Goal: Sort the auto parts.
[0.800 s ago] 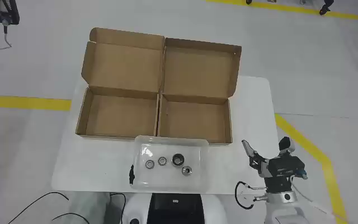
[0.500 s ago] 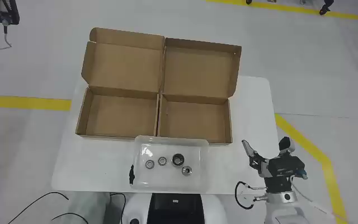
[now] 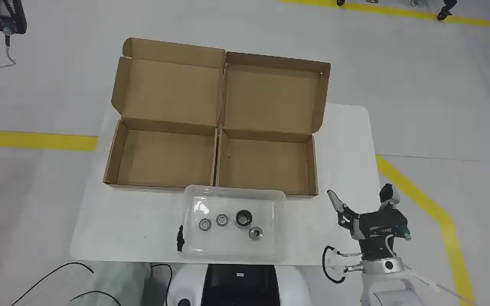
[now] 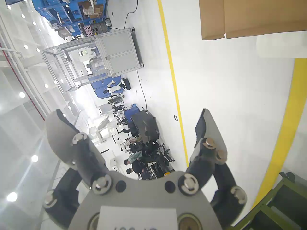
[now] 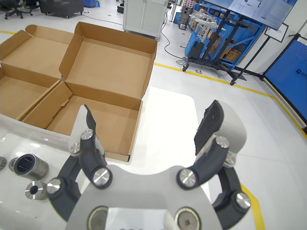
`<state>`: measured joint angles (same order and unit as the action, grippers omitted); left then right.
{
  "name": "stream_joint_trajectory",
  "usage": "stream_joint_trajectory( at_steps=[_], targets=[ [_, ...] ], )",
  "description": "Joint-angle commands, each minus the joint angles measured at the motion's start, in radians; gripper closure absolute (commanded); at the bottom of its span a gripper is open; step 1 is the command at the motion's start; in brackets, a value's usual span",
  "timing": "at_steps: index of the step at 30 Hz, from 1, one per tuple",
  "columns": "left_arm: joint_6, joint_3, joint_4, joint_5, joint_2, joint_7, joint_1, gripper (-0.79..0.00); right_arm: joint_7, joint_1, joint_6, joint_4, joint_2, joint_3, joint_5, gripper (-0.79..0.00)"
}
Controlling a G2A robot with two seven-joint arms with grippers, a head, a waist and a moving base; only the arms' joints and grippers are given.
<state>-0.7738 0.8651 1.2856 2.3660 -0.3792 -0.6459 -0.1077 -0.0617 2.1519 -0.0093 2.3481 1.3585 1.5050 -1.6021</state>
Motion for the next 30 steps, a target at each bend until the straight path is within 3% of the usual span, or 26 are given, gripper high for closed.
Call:
stream_joint_trajectory(
  at_steps=[1, 16, 24, 30],
  targets=[
    [0.000, 0.000, 0.000, 0.000, 0.000, 0.000, 0.000, -0.785, 0.024, -0.023, -0.025, -0.010, -0.001, -0.017, 0.001, -0.785],
    [0.000, 0.000, 0.000, 0.000, 0.000, 0.000, 0.000, -0.785, 0.274, -0.292, -0.442, -0.148, -0.023, -0.198, -0.100, -0.785],
    [0.000, 0.000, 0.000, 0.000, 0.000, 0.000, 0.000, -0.785, 0.306, -0.376, -0.541, -0.208, -0.029, -0.260, -0.080, -0.785],
    [0.000, 0.000, 0.000, 0.000, 0.000, 0.000, 0.000, -0.785, 0.306, -0.376, -0.541, -0.208, -0.029, -0.260, -0.080, -0.785]
  ],
)
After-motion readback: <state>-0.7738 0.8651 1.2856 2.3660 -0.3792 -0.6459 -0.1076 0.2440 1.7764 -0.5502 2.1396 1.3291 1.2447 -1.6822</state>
